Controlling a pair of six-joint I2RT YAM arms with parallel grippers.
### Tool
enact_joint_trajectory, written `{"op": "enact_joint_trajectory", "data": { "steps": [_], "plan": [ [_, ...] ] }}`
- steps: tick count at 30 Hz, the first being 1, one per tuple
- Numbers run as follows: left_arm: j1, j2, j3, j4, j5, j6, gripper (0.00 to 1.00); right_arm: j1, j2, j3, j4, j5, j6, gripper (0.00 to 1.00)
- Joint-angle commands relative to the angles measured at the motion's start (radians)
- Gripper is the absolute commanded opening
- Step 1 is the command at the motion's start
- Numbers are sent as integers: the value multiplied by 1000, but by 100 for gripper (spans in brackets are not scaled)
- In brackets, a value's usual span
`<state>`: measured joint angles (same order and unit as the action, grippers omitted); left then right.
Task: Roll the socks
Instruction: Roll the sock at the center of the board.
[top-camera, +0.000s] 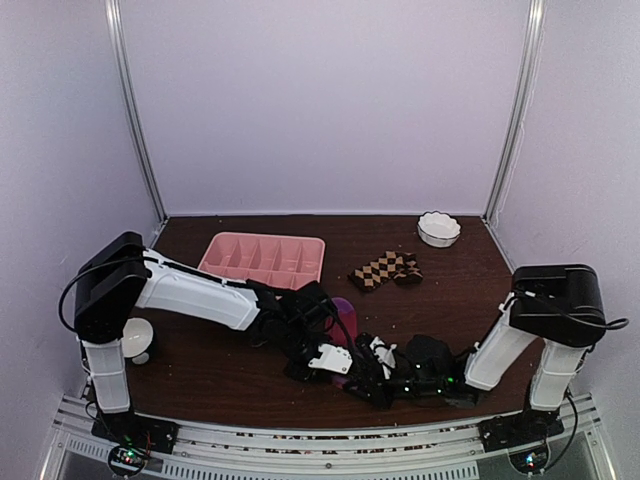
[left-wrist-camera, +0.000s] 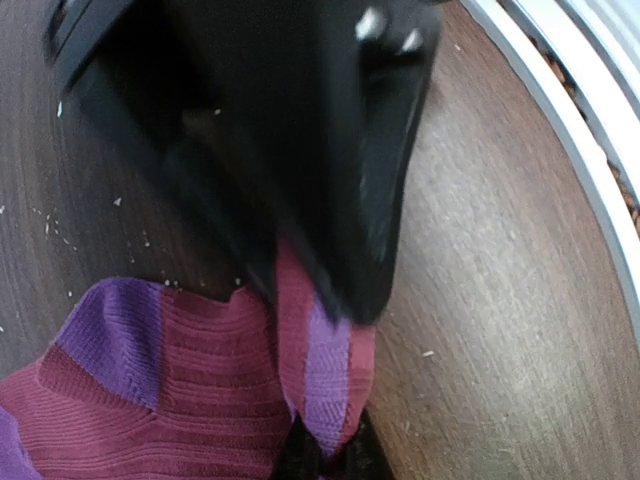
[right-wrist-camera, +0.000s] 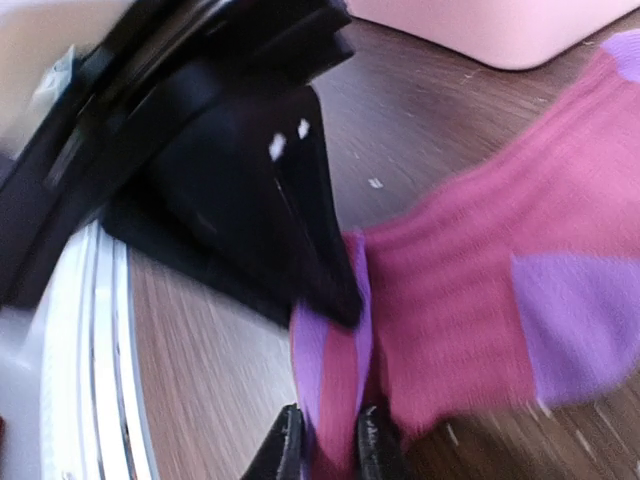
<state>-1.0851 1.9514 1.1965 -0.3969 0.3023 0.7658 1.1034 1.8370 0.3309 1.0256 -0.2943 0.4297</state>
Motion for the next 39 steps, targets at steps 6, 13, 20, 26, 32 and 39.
{"op": "enact_joint_trajectory", "data": {
  "steps": [6,13,20,26,32,39],
  "plan": [
    [109,133,102,-285,137,-73,0,-3,-215,-191,-126,305,-36,100],
    [109,195,184,-398,183,-59,0,1,-497,-221,-218,607,42,100],
    [111,261,272,-499,212,-67,0,7,-585,-156,-389,721,-31,99],
    [125,320,333,-580,290,-100,0,176,-514,-162,-292,642,-409,91],
    [131,357,359,-609,300,-108,0,250,-352,-75,-275,522,-540,72],
    [131,385,383,-631,279,-113,0,260,-200,121,-370,405,-665,50]
  ]
}}
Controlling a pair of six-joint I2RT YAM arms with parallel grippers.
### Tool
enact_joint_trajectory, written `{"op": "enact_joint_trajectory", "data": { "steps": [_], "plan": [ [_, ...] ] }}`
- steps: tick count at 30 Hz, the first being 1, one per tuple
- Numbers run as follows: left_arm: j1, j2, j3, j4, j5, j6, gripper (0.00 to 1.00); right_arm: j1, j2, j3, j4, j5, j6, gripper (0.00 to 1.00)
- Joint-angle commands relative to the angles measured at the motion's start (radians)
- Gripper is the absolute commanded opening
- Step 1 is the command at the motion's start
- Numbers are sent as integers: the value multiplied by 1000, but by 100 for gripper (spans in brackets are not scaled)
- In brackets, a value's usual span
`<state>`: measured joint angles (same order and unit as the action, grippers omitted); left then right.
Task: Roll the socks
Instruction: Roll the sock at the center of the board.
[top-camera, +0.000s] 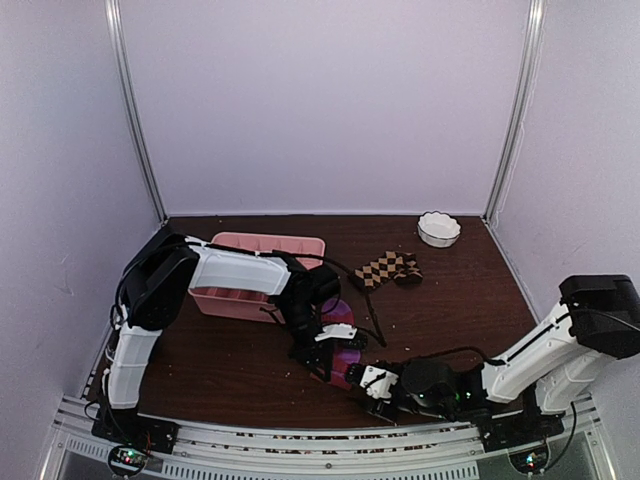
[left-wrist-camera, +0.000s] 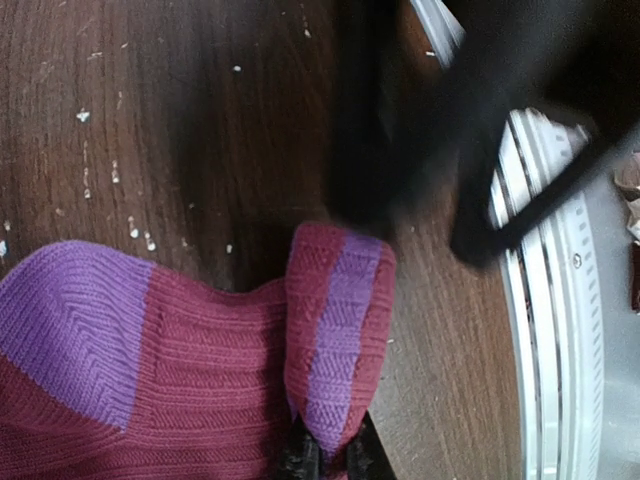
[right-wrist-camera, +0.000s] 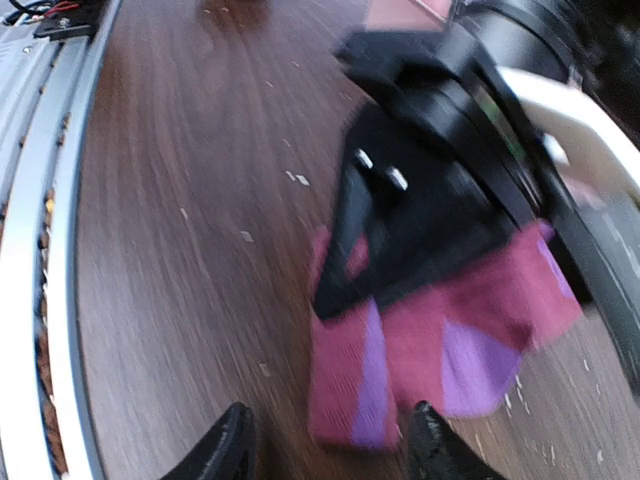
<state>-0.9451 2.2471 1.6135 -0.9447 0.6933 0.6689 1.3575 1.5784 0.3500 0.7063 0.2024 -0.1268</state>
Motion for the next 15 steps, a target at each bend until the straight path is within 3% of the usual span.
{"op": "enact_joint_trajectory", "data": {
  "steps": [1,11,15],
  "plan": [
    [-9,89,-36,-82,-114,-16,0,5,80,122,-67,-99,-117,47],
    [-9,80,-53,-80,-107,18,0,-55,168,184,-126,-127,-150,32],
    [-9,77,-58,-83,-101,39,7,-68,182,180,-132,-142,-137,30]
  ]
}}
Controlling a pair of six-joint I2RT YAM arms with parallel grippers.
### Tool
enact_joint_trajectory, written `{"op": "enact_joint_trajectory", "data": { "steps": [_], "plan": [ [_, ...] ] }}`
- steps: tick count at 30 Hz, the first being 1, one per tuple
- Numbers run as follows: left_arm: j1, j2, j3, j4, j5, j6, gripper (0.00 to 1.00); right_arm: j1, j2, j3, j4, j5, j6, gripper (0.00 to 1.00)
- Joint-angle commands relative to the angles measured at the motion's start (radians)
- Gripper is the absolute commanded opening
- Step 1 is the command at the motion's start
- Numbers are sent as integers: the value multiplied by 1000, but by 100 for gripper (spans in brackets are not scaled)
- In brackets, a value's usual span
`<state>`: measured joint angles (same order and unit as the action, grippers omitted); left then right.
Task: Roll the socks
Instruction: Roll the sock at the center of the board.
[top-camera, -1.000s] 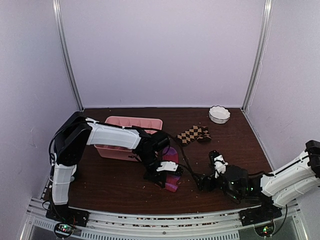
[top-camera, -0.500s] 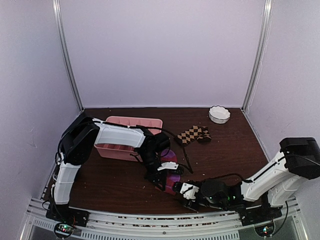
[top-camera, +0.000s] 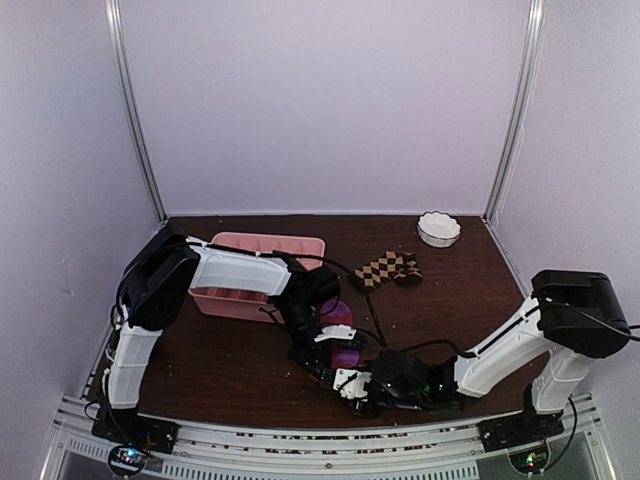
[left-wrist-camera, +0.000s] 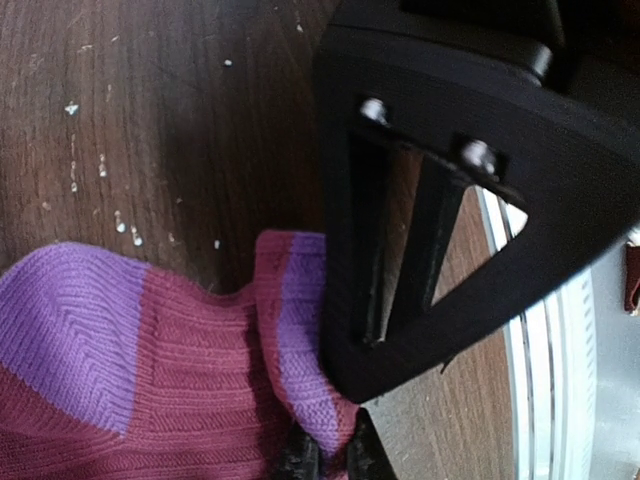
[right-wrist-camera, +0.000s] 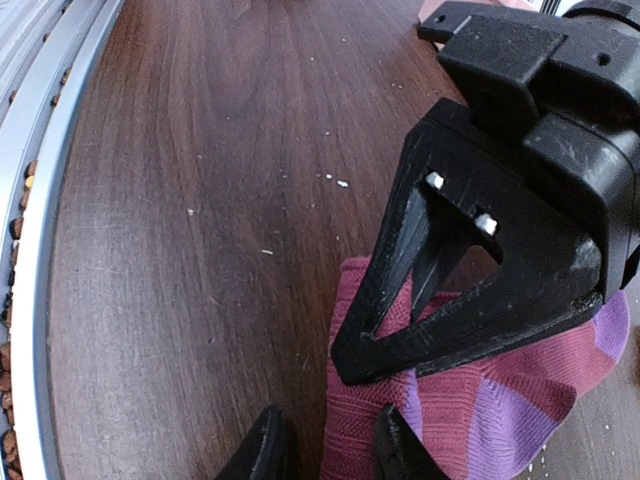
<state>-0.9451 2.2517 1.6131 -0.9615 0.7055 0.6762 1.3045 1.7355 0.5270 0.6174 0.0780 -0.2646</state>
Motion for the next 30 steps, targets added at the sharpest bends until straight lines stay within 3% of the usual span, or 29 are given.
{"op": "enact_joint_trajectory", "data": {
  "steps": [1,9,13,18,25,30],
  "plan": [
    [-9,72,-58,-66,-115,36,9,-17,30,4,-48,-26,4,28],
    [-9,-3,-95,-4,-158,53,42,-49,118,-5,-76,-75,132,22],
    [-9,-99,-156,56,-167,75,46,-76,144,-33,-55,-108,232,19],
    [-10,-66,-144,47,-189,85,41,-86,129,-91,28,-146,283,17],
    [-11,20,-71,26,-197,51,14,-86,70,-84,11,-148,262,17],
    [-11,8,-78,26,-183,63,14,-85,95,-64,-19,-147,251,17]
  ]
}}
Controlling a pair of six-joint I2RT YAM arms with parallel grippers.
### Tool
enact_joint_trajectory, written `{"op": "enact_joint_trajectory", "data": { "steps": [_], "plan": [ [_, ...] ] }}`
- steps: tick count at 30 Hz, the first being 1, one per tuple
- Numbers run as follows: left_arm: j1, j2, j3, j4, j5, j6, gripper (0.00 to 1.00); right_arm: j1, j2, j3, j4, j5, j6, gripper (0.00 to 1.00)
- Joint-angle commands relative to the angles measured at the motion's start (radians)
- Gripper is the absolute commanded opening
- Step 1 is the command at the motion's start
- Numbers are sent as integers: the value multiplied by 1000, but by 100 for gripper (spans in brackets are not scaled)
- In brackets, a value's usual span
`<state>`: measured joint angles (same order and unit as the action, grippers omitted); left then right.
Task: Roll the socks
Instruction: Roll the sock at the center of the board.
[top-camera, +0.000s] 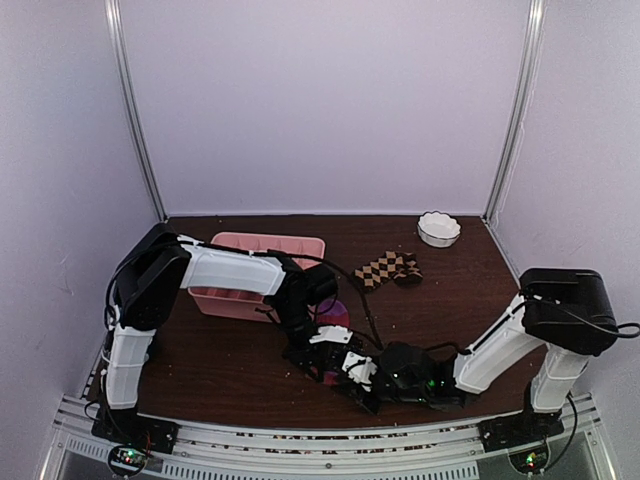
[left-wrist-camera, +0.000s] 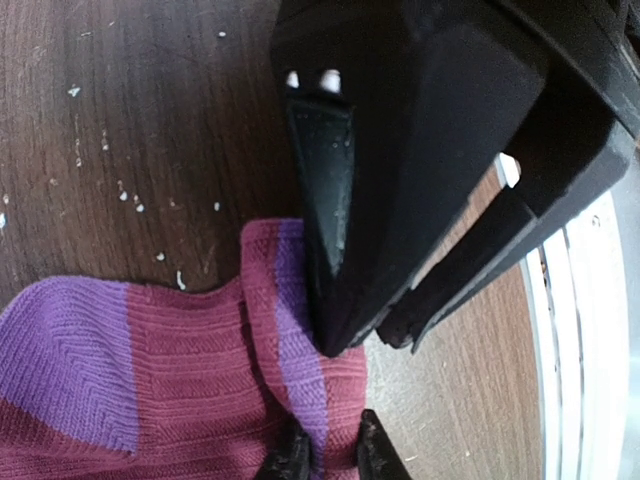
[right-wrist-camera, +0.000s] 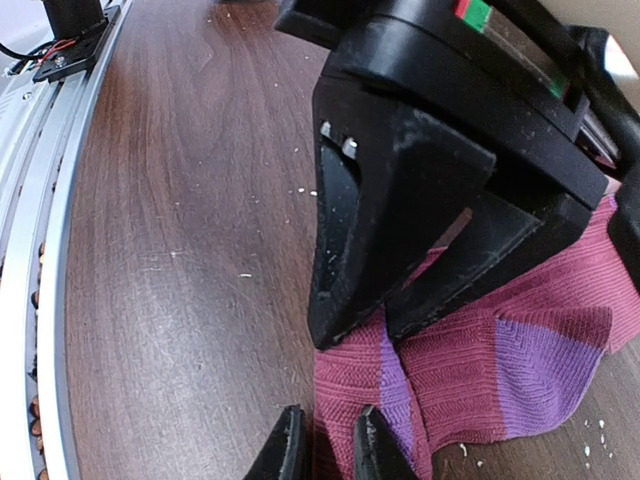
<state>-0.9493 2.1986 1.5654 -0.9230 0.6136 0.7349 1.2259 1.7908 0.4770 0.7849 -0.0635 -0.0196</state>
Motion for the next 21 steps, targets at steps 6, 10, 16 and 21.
{"op": "enact_joint_trajectory", "data": {
  "steps": [6,10,16,21],
  "plan": [
    [-6,76,-40,-19,-96,6,0,8,-4,-19,-176,75,-53,24],
    [-6,85,-49,-18,-99,5,0,23,-68,6,-206,132,-129,27],
    [-6,91,-48,-19,-92,5,0,29,-102,55,-251,162,-192,29],
    [-6,89,-43,-19,-94,3,0,29,-58,80,-247,125,-189,29]
  ]
}}
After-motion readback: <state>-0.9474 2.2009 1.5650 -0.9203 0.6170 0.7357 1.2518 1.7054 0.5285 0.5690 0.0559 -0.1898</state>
